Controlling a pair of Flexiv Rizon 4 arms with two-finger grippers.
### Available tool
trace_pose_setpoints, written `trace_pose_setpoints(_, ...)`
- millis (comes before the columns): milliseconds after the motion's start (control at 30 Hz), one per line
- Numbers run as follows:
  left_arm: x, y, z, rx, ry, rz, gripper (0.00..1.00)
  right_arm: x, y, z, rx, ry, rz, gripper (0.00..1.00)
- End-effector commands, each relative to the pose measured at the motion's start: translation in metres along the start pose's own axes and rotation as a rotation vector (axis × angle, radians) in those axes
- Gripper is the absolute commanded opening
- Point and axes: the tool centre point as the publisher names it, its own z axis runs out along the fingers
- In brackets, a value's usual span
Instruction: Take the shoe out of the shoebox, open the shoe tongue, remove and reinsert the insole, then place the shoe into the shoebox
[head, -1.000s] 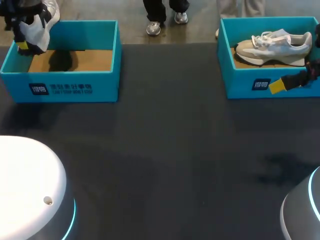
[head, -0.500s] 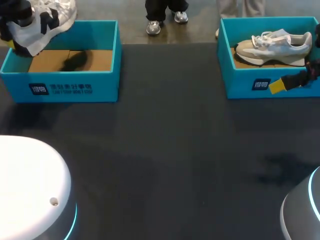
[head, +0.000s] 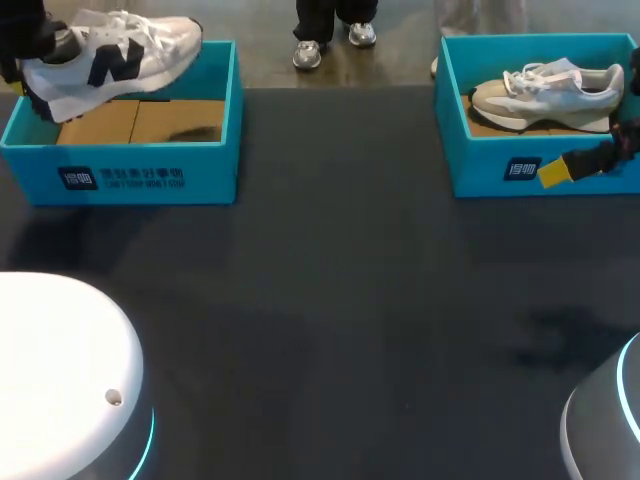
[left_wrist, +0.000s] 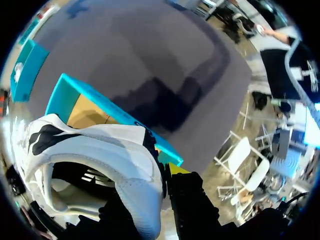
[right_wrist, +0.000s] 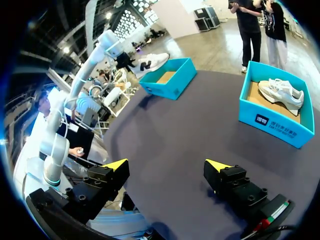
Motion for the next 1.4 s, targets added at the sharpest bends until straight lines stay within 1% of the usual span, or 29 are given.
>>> trace_pose_setpoints(33,0.006,-0.006,0.0,-0.033,-0.011,0.01,0.0,-0.001,0.002,0.001,0.005,0.0,0.001,1.0)
trace_pose_setpoints(267,0.007,-0.004,-0.002,-0.042,-0.011,0.022,0.0,-0.001,0.002,0.001,0.005,0.0,0.001,1.0)
trace_pose_setpoints(400,0.007,0.003,-0.003,-0.049,-0.014,0.118,0.0,-0.001,0.002,0.001,0.005,0.0,0.001,1.0)
trace_pose_setpoints(500,0.007,0.007,-0.003,-0.068,-0.006,0.195,0.0,-0.001,0.002,0.001,0.005,0.0,0.001,1.0)
trace_pose_setpoints(567,0.008,0.012,-0.001,-0.072,-0.012,0.251,0.0,-0.001,0.002,0.001,0.005,0.0,0.001,1.0)
trace_pose_setpoints(700,0.007,0.027,0.005,-0.048,-0.021,0.288,0.0,-0.001,0.002,0.001,0.005,0.0,0.001,1.0)
trace_pose_setpoints(733,0.008,0.028,0.005,-0.045,-0.034,0.34,0.0,-0.001,0.002,0.001,0.005,0.0,0.001,1.0)
trace_pose_setpoints(833,0.01,0.035,0.005,-0.038,-0.043,0.379,0.0,-0.001,0.002,0.001,0.005,0.0,0.001,1.0)
trace_pose_setpoints(933,0.011,0.041,0.005,-0.047,-0.049,0.412,0.0,-0.001,0.002,0.001,0.005,0.0,0.001,1.0)
trace_pose_setpoints(967,0.011,0.042,0.005,-0.042,-0.052,0.444,0.0,-0.001,0.002,0.001,0.005,0.0,0.001,1.0)
trace_pose_setpoints(1000,0.012,0.042,0.005,-0.054,-0.053,0.472,0.0,-0.001,0.002,0.001,0.005,0.0,0.001,1.0)
trace_pose_setpoints(1100,0.011,0.043,0.006,-0.062,-0.04,0.477,0.0,-0.001,0.002,0.001,0.005,0.0,0.001,1.0)
trace_pose_setpoints(1400,0.01,0.048,0.008,-0.069,-0.059,0.522,0.0,-0.001,0.002,0.001,0.005,0.0,0.001,1.0)
